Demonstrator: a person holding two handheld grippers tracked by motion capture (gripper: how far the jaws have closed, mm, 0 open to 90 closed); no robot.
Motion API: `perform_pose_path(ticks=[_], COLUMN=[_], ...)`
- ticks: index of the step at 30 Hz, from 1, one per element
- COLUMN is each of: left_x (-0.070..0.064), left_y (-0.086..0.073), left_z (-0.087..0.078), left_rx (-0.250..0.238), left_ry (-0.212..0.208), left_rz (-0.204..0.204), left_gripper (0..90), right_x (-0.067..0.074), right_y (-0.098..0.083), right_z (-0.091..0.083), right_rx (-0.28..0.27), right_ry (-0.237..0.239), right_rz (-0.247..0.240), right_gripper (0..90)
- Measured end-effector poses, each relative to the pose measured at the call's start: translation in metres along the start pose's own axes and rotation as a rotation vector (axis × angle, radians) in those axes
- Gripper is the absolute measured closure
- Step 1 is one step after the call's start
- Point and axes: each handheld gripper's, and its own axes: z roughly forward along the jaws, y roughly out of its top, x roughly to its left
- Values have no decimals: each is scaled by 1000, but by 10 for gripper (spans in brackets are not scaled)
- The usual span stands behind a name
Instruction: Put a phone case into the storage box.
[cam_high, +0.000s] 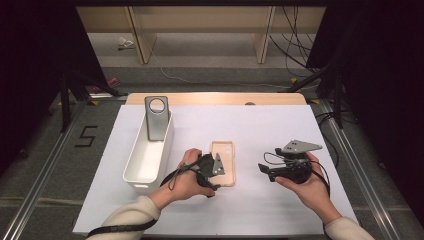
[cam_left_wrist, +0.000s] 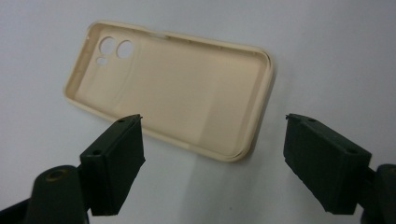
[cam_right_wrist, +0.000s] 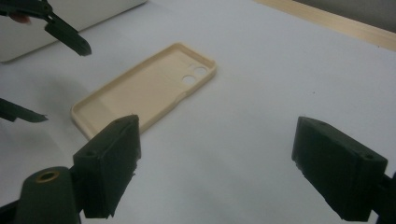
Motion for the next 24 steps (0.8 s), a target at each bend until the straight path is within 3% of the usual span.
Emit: perform_pose_path(ticks=[5,24], left_x=[-2,-7], left_y=[6,17], left_z=[14,32], left_rx=[45,101], left_ry=[1,3], left_rz=[39,114], left_gripper=[205,238], right_x=[0,0], right_y=[0,0], right_z=[0,1], right_rx=[1,4], right_ry=[4,11], right_rz=[2,1], right_gripper=[163,163])
